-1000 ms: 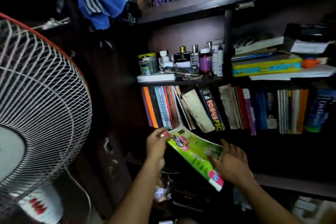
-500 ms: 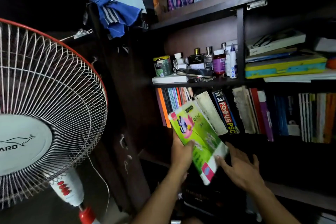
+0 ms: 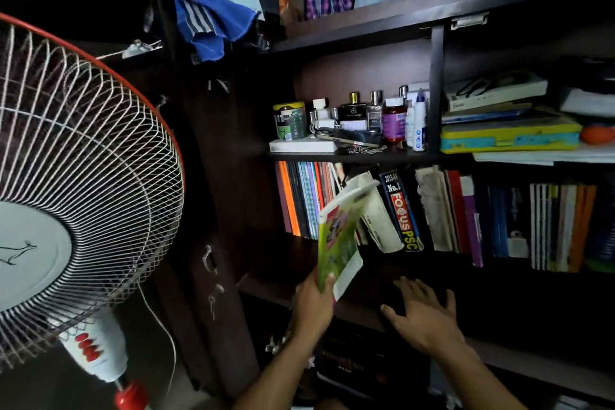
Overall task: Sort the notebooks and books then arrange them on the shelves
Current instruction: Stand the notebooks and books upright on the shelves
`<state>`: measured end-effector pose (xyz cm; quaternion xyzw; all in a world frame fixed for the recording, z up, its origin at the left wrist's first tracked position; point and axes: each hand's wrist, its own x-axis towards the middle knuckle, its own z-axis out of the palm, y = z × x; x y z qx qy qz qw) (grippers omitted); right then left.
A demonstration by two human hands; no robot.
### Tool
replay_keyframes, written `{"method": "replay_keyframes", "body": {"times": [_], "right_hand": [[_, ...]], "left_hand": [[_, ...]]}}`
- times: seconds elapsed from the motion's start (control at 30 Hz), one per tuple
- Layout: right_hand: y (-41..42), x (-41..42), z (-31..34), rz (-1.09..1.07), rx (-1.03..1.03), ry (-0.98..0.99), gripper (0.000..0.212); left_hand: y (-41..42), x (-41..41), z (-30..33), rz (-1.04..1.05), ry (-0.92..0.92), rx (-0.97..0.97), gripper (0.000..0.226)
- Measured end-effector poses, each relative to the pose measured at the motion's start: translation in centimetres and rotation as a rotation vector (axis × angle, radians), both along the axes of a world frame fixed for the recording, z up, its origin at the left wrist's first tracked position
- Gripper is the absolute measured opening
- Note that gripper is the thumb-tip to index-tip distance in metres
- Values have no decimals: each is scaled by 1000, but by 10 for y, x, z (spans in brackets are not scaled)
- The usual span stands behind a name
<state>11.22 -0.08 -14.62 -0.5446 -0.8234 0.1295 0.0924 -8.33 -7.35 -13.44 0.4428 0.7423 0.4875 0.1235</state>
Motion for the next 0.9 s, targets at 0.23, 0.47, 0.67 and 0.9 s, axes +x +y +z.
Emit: {"method": "replay_keyframes", "body": {"times": [0.23,0.47,0.67,0.9], "right_hand": [[28,-27,31,76,-53,-179,77],[69,-100,59,466,321,-340,77],[136,-154,67,617,848,-617,65],[172,-154,76,675,1097,-736,54]], "left_hand": [[30,-65,20,229,-174,90,35],[56,-85,4,208,-87,-1,39],[61,-87,-5,233,23,-17,37],[63,-89,-9,229,16,-8,38]]}}
